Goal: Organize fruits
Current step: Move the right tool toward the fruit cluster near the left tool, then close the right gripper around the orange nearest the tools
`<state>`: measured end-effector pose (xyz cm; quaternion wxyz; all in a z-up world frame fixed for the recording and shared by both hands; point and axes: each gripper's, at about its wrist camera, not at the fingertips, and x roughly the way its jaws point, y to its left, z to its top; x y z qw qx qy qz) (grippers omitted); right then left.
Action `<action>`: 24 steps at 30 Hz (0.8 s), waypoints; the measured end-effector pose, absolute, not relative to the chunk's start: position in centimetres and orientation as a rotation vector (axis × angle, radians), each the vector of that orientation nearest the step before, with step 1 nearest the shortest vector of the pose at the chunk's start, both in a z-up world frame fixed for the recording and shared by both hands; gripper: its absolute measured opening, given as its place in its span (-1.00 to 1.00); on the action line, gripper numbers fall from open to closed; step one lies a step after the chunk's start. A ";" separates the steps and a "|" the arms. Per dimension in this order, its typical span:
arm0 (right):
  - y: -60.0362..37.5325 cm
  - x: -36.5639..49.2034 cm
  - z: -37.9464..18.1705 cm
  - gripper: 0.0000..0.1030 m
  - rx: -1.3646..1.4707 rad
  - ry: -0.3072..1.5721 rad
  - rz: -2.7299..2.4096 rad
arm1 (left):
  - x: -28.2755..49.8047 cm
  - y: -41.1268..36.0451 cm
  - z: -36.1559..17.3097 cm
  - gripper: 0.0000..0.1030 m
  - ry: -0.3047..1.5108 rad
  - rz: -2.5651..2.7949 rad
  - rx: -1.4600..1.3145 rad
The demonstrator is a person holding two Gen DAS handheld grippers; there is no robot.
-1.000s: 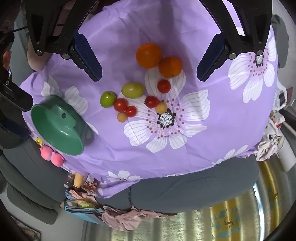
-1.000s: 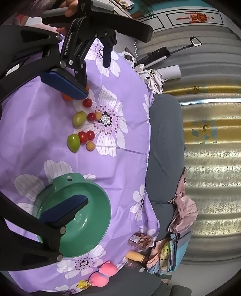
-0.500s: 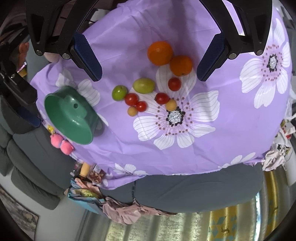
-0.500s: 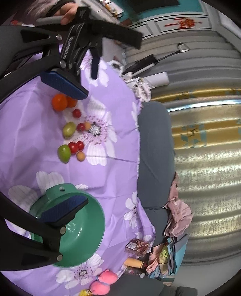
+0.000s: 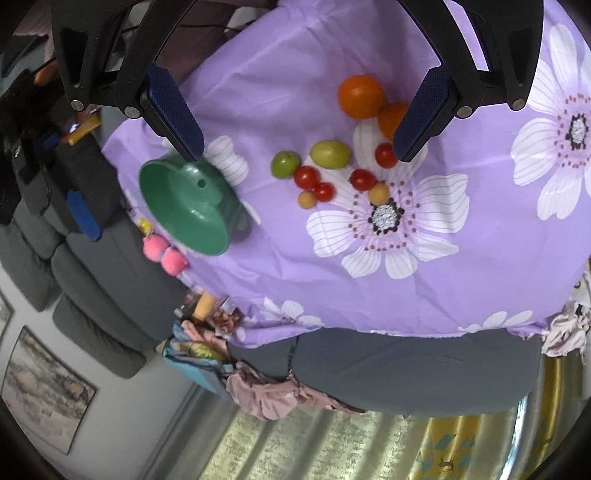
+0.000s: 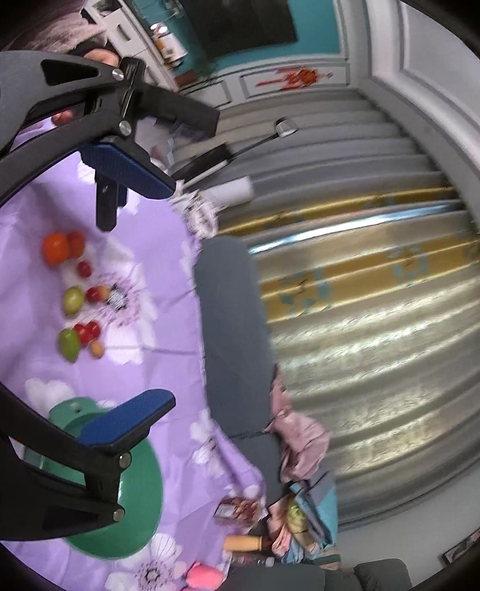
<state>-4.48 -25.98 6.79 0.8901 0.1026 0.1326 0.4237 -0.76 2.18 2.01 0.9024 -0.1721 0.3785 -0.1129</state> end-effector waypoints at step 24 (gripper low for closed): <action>-22.1 -2.3 -0.7 1.00 0.122 0.642 0.995 | -0.3 3.5 -1.5 0.97 0.891 -0.159 -0.354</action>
